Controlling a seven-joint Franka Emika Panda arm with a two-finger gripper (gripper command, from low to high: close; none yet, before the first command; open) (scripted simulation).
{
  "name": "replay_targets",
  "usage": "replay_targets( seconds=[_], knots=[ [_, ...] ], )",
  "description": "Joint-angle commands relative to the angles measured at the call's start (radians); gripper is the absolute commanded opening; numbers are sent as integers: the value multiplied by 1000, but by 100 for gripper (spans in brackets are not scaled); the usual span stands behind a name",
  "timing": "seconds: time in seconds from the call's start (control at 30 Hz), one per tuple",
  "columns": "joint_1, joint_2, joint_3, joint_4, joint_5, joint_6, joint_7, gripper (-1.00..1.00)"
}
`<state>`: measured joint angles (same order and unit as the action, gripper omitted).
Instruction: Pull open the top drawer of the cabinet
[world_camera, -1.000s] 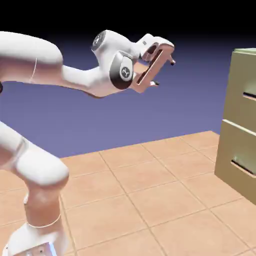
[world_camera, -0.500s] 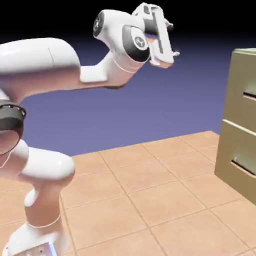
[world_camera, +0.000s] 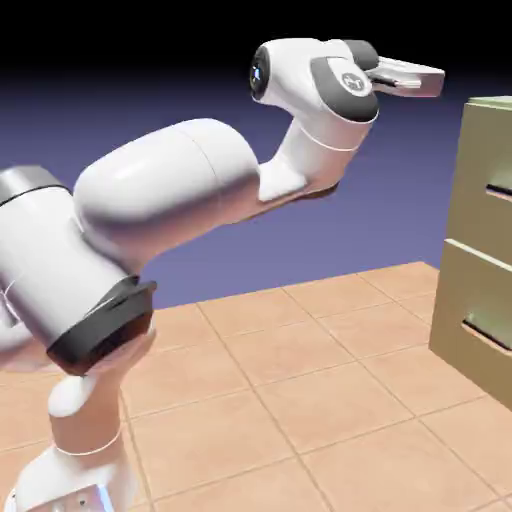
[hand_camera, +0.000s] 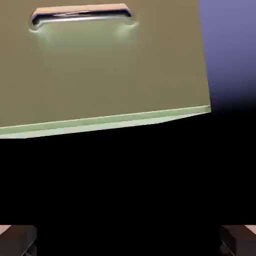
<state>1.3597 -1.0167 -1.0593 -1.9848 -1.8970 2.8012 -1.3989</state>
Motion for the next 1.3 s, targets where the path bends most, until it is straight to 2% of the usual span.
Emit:
replay_targets(
  seconds=[0.0, 0.7, 0.77, 1.03, 1.07, 1.27],
  knots=[
    [27, -9, -22, 17, -39, -5, -44, 0],
    [603, -200, -474, 369, -848, -105, -957, 0],
    [619, -205, -487, 379, -872, -108, -983, 0],
    [804, -240, -546, 646, -829, -23, -1067, 0],
    [804, -240, -546, 646, -829, -23, -1067, -100],
    [681, -223, -503, 465, -860, -84, -1017, -100]
  ],
)
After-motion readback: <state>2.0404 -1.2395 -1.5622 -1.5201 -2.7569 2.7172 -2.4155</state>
